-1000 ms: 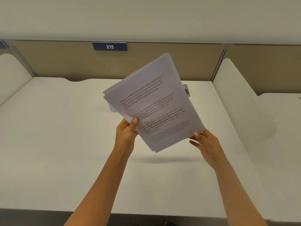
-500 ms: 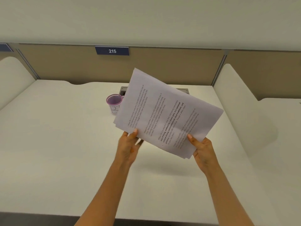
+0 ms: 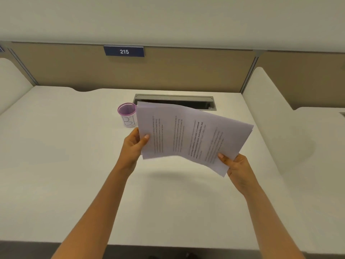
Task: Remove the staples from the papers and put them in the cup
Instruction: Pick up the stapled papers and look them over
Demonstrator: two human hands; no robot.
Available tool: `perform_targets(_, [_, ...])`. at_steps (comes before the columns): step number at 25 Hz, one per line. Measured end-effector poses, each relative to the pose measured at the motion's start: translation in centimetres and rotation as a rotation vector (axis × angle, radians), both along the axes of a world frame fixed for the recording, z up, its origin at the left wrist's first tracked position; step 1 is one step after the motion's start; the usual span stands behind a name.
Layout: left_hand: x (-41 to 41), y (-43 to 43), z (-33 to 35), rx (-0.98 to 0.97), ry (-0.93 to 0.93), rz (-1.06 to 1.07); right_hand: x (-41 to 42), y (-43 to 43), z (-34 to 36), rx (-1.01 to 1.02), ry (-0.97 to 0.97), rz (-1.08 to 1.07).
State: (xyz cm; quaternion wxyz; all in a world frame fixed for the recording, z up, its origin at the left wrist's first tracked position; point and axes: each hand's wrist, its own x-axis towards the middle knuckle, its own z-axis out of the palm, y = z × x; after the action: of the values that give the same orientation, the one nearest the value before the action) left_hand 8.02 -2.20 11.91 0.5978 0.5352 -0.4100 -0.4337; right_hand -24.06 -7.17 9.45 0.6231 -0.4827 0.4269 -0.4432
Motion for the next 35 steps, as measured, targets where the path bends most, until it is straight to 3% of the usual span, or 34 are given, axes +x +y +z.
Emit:
perform_targets(5, [0.0,1.2,-2.1,0.032,-0.037,0.050,-0.9,-0.7,-1.6,-0.010,0.037,-0.018])
perform_targets(12, [-1.2,2.7,-7.7,0.248,-0.078,-0.004,-1.6,0.4,-6.9,0.113,0.223,0.003])
perform_targets(19, [-1.5,0.7,-5.8,0.209,-0.039,-0.005,-1.7,-2.0,-3.2,0.044,0.229,0.016])
perform_targets(23, [-1.1,0.3,-5.2,0.255,0.107,0.058,-2.7,-3.3,0.8,-0.010,0.151,0.062])
perform_targets(28, [-3.4,0.6,-5.1,0.302,0.407,0.096,-0.4,-1.0,0.9,0.196,-0.337,-0.036])
perform_targets(32, [-6.4,0.8,-5.4,0.338,0.515,0.110,5.8,1.2,1.9,0.094,-0.323,0.015])
perform_targets(35, [-7.6,1.3,-5.9,0.372,0.597,0.073,8.7,1.9,2.6,0.006,-0.230,-0.165])
